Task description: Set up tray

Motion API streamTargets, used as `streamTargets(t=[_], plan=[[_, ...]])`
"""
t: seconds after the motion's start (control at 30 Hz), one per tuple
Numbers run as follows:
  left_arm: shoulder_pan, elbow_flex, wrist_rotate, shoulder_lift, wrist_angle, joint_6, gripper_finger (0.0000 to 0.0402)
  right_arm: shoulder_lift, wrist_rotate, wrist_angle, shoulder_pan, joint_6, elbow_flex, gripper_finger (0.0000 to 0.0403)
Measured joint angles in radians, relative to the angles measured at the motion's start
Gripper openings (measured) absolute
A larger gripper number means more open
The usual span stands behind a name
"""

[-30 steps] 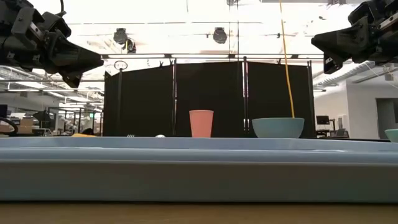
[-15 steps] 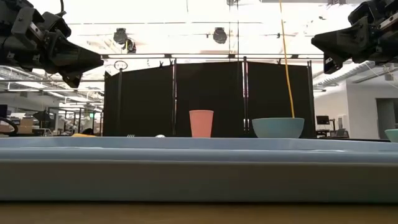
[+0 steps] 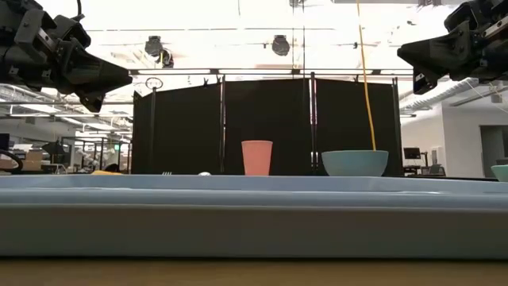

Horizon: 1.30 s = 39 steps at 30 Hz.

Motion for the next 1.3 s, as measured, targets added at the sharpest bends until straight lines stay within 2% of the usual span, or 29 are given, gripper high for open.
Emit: streamTargets(t=[1.3], plan=[[0.000, 0.000, -0.009, 0.001, -0.001, -0.032, 0.0088, 0.000, 0.000, 0.024, 0.000, -0.003, 0.000, 0.0034]])
